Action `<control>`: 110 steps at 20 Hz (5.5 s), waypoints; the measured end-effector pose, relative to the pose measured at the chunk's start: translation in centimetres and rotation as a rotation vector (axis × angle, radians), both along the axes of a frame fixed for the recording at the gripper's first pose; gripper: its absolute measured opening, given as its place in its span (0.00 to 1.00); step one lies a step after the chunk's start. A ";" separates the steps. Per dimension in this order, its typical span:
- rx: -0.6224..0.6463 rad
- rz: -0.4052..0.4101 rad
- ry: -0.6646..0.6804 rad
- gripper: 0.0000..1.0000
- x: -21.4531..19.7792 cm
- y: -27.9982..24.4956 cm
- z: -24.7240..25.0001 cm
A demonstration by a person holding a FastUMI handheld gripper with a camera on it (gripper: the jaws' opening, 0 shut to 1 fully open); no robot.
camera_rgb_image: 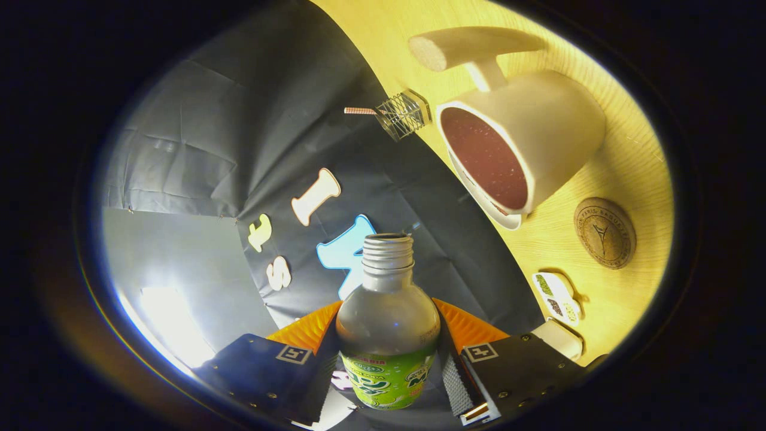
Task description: Take the bottle from table, then pour the juice into the cup, finally place the bottle on the coaster
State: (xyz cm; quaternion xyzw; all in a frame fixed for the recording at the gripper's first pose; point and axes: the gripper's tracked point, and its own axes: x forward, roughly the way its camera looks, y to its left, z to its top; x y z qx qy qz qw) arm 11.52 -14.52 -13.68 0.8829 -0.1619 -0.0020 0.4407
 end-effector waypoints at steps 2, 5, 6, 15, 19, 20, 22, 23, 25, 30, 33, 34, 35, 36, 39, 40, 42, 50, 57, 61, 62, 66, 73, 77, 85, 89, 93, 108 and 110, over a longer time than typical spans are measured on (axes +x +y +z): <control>0.013 -0.021 -0.003 0.77 0.2 -0.7 0.4; 0.008 -0.035 0.007 0.77 0.4 -1.0 0.5; 0.011 -0.040 0.009 0.77 0.4 -1.0 0.4; 0.004 -0.062 0.010 0.77 0.9 -0.8 -0.1; -0.005 -0.066 0.014 0.77 0.9 -0.9 -1.1; -0.012 -0.065 0.019 0.77 1.1 -0.9 -1.4; -0.017 -0.065 0.031 0.77 1.1 -1.2 -2.1; -0.013 -0.067 0.033 0.77 1.0 -1.2 -2.3; -0.007 -0.067 0.030 0.77 1.0 -1.2 -2.4; -0.052 -0.055 0.018 0.77 1.0 -0.7 -2.3; -0.063 -0.038 0.023 0.77 1.0 0.1 -2.7; -0.062 -0.034 0.024 0.77 1.1 0.1 -2.8; -0.064 -0.035 0.023 0.77 1.1 0.2 -2.8; -0.068 -0.036 0.024 0.77 1.0 0.2 -2.8; -0.074 -0.042 0.018 0.77 0.5 0.2 -2.8; -0.082 -0.041 0.019 0.77 0.5 0.3 -2.7; -0.111 -0.027 0.030 0.77 0.6 0.6 -2.9; -0.353 0.047 0.137 0.77 0.9 2.0 -3.3; -0.623 0.078 0.166 0.77 1.2 2.6 -2.5; -0.804 0.106 0.179 0.78 1.6 3.9 -2.2; -0.853 0.109 0.186 0.77 1.7 4.2 -2.3; -1.068 0.107 0.244 0.77 1.5 4.7 -2.7; -1.608 0.068 0.485 0.78 1.2 5.2 -1.9; -1.874 0.037 0.593 0.78 1.2 6.1 -0.4; -2.195 -0.025 0.745 0.78 1.2 6.9 0.4; -2.144 0.017 0.699 0.78 2.4 7.3 -1.8; -2.167 0.048 0.695 0.78 3.3 7.2 -4.0; -2.149 0.097 0.699 0.78 5.3 6.7 -9.3; -2.149 0.079 0.701 0.78 5.4 6.6 -9.3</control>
